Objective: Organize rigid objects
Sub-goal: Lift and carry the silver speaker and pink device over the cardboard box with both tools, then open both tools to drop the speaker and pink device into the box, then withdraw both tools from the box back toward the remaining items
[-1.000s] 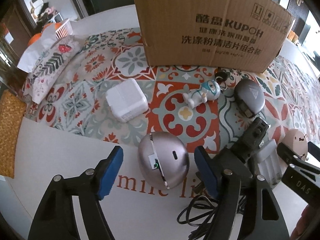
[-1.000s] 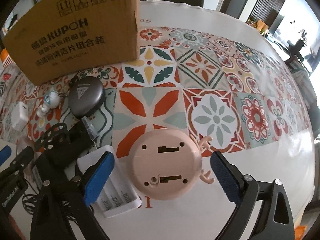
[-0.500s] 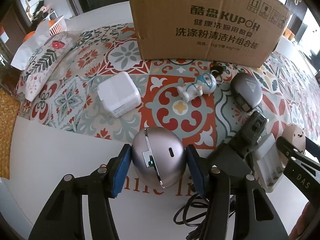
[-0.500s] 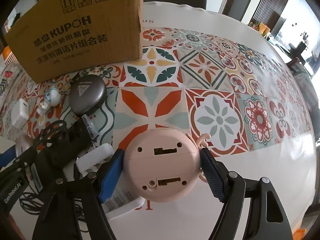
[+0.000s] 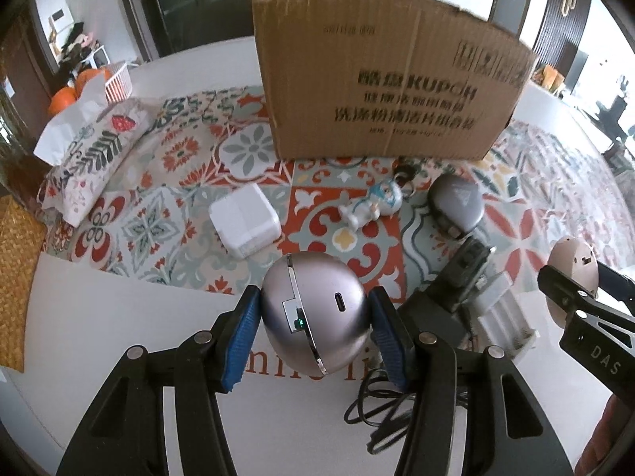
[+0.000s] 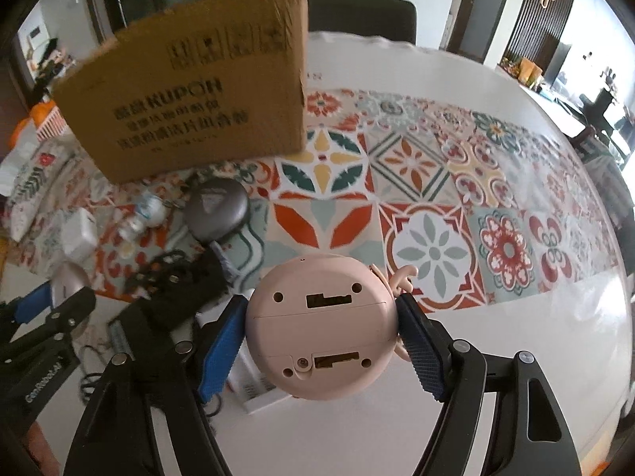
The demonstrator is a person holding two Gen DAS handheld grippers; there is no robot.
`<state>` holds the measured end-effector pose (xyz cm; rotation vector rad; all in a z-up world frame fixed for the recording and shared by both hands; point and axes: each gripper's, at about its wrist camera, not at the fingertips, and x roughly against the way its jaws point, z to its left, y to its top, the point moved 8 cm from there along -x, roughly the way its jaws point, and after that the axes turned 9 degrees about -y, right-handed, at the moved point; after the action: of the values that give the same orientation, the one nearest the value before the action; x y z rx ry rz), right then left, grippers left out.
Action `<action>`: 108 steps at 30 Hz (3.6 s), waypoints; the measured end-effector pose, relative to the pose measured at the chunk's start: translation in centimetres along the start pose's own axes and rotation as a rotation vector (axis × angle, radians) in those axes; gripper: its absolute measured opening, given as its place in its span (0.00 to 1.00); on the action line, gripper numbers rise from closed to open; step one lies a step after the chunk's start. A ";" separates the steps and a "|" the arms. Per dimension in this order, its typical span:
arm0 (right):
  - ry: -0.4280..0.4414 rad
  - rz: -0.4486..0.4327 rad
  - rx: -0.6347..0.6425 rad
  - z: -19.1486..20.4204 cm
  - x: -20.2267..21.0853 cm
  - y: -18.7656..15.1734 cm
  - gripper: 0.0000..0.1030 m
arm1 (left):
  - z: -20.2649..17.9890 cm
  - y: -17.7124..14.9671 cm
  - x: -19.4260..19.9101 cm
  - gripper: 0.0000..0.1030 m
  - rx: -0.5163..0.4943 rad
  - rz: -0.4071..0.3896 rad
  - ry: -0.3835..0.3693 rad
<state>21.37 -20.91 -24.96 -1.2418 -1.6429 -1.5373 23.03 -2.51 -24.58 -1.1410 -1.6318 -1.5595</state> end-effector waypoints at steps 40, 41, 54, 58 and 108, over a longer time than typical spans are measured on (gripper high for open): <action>0.183 -0.353 -0.074 1.4 12.9 13.1 0.73 | -1.0 14.1 12.3 0.53 -0.106 -0.344 -0.114; 0.184 -0.359 -0.071 1.5 13.1 13.5 0.73 | -0.9 14.6 12.4 0.53 -0.106 -0.348 -0.114; 0.176 -0.397 -0.025 2.3 13.2 19.1 0.73 | -0.9 19.6 11.4 0.53 -0.109 -0.323 -0.111; 0.193 -0.371 -0.019 2.5 12.0 20.3 0.73 | -0.9 20.6 10.3 0.53 -0.104 -0.302 -0.112; 0.196 -0.326 -0.012 2.2 10.0 20.2 0.76 | -0.8 20.1 9.9 0.65 -0.104 -0.291 -0.067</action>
<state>35.66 -18.12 -7.61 -0.8249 -1.7686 -1.8006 36.28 -2.79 -6.43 -1.0545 -1.8452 -1.8242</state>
